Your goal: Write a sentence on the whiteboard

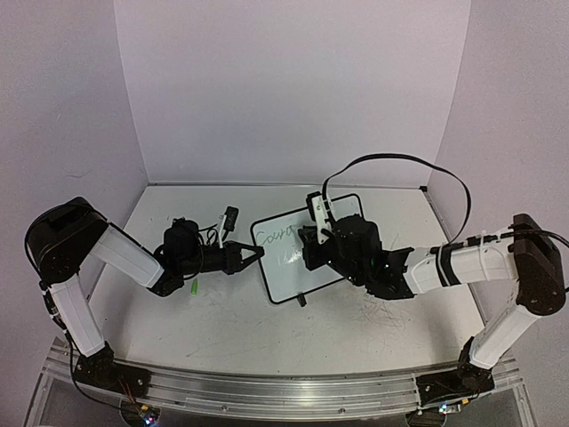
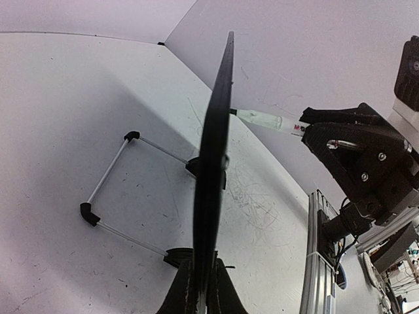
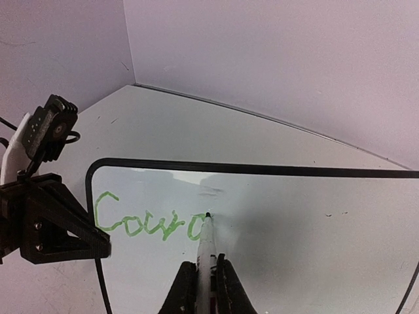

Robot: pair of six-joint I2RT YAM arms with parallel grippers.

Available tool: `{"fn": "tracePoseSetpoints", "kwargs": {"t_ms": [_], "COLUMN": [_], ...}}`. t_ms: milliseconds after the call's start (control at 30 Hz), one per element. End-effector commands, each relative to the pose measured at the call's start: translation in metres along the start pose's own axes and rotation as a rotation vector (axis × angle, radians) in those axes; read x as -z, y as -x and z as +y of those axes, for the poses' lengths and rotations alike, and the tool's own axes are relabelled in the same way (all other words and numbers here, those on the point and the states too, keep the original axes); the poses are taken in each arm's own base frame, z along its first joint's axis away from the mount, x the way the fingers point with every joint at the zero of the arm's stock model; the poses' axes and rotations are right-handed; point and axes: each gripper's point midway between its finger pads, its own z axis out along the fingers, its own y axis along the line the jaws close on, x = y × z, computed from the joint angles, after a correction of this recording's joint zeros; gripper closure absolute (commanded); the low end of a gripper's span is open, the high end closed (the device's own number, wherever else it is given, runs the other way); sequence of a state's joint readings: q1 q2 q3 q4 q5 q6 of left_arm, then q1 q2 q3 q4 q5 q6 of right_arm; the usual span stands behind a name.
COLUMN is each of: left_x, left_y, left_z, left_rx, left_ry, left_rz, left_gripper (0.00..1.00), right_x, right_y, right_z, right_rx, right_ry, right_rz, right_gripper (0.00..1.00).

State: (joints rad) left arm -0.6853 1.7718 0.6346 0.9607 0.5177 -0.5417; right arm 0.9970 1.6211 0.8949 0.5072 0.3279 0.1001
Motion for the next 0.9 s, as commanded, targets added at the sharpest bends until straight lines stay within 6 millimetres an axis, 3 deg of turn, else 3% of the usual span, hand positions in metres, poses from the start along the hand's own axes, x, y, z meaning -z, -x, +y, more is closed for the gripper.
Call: {"fn": "tracePoseSetpoints", "kwargs": {"t_ms": [0, 433, 700, 867], "left_x": [0.001, 0.001, 0.002, 0.004], "left_y": [0.000, 0.000, 0.000, 0.000], "left_z": [0.001, 0.001, 0.000, 0.000], "left_rx": [0.015, 0.014, 0.015, 0.014], "left_ry": [0.011, 0.012, 0.013, 0.016], "left_rz": [0.018, 0.019, 0.017, 0.015], "left_gripper": [1.00, 1.00, 1.00, 1.00], "right_x": [-0.007, 0.003, 0.006, 0.009], "right_y": [0.010, -0.026, -0.032, -0.026], "right_z": [-0.006, -0.013, -0.015, -0.016], "right_rx": [-0.003, -0.015, -0.008, -0.009], "right_ry": [-0.032, -0.030, -0.031, -0.037], "right_rz": [-0.022, 0.058, 0.070, 0.057], "right_gripper": [1.00, 1.00, 1.00, 1.00]}}
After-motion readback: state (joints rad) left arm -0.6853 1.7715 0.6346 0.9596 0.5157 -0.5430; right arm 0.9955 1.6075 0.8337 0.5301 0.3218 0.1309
